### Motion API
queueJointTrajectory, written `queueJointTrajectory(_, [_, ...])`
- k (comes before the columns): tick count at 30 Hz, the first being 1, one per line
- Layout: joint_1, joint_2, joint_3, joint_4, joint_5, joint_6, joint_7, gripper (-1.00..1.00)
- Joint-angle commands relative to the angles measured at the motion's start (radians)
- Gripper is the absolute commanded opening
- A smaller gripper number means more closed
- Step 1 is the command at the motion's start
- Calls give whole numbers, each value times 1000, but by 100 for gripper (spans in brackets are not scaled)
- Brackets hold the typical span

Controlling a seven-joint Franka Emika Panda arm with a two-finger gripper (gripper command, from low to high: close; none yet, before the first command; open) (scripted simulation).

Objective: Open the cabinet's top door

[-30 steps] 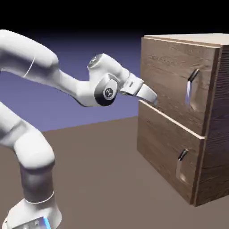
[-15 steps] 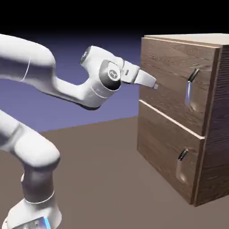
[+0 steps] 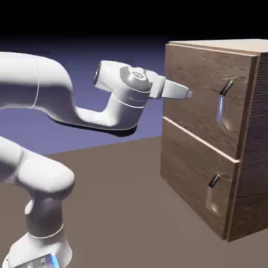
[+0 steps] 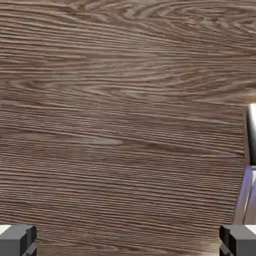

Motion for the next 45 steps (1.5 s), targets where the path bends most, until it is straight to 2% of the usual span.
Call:
queueJointTrajectory(1, [14,-7,-17,7,-44,-2,31,100])
queueJointTrajectory(23, [330,-149,-383,156,-999,-55,722,100])
queueJointTrajectory(29, [509,-94,-487,288,-1018,-81,732,100])
queueJointTrajectory(30, [509,-94,-487,288,-1018,-81,732,-100])
queueJointTrajectory(45, [2,-51,-76,-65,-799,-263,799,-100])
